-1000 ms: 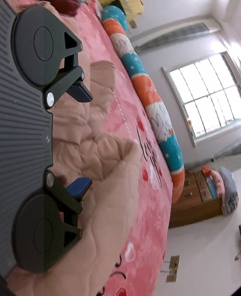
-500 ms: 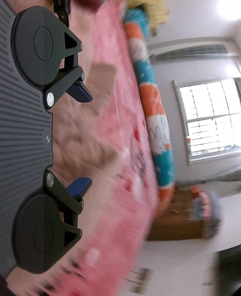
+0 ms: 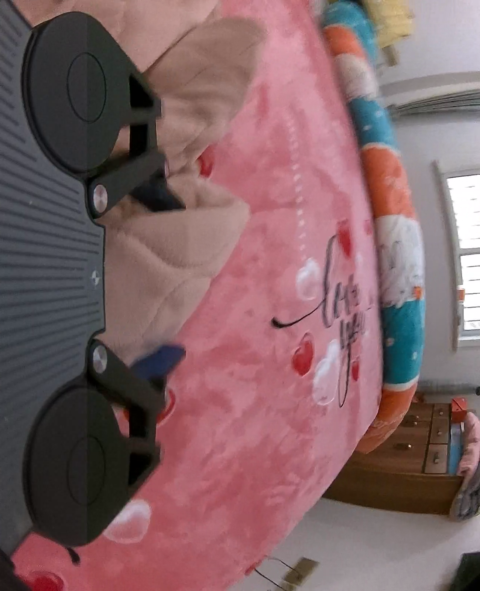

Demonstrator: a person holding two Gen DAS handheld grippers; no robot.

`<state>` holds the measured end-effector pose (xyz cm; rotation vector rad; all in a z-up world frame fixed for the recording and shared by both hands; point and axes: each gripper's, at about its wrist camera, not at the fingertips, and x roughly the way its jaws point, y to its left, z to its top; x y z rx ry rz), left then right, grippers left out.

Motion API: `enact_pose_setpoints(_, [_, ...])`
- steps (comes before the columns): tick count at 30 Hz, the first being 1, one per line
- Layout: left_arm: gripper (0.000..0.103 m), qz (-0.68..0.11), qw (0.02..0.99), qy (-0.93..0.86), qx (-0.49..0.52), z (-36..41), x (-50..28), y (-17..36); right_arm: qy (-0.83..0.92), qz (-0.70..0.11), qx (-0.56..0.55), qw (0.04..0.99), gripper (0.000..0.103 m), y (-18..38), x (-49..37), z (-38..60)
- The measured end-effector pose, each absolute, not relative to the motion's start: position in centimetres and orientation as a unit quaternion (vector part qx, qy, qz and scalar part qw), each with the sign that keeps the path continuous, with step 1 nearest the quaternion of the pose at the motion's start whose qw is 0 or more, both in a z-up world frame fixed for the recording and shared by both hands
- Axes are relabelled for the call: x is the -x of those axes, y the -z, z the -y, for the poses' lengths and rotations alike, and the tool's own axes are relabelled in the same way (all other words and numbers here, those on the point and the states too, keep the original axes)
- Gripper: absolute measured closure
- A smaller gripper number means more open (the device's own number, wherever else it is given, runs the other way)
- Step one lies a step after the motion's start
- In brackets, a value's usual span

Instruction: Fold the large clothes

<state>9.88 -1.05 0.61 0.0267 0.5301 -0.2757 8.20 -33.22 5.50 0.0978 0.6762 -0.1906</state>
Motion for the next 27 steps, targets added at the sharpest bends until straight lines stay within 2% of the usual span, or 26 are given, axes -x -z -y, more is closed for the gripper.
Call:
enact_pose_setpoints(1, [0.005, -0.261, 0.956, 0.136, -0.014, 1.1, -9.9, -0.6, 0.104, -0.336, -0.032, 0.935, 0.049, -5.4, -8.0, 32.8])
enact_pose_setpoints(3, [0.004, -0.261, 0.956, 0.135, -0.015, 1.2, -9.9, -0.5, 0.129, -0.336, -0.003, 0.933, 0.068, -5.6, -7.8, 32.1])
enact_pose_setpoints(4, [0.004, -0.261, 0.956, 0.135, -0.015, 1.2, -9.9, -0.5, 0.138, -0.329, 0.014, 0.934, 0.074, -6.0, -7.1, 31.8])
enact_pose_setpoints(8, [0.004, -0.262, 0.955, 0.134, -0.015, 1.3, -10.0, -0.5, 0.182, -0.306, 0.1, 0.929, 0.088, -8.0, -5.4, 31.0])
enact_pose_setpoints(15, [0.004, -0.263, 0.955, 0.135, -0.014, 1.3, -10.0, -0.5, 0.216, -0.302, 0.12, 0.921, 0.088, -10.5, -1.2, 32.8])
enact_pose_setpoints(20, [0.003, -0.265, 0.954, 0.135, -0.018, 1.5, -10.1, -0.4, 0.24, -0.342, 0.109, 0.902, 0.087, -7.7, -2.2, 34.9])
enact_pose_setpoints(27, [0.002, -0.265, 0.955, 0.134, -0.021, 1.6, -10.1, -0.3, 0.25, -0.357, 0.108, 0.893, 0.079, -4.7, -5.3, 34.5])
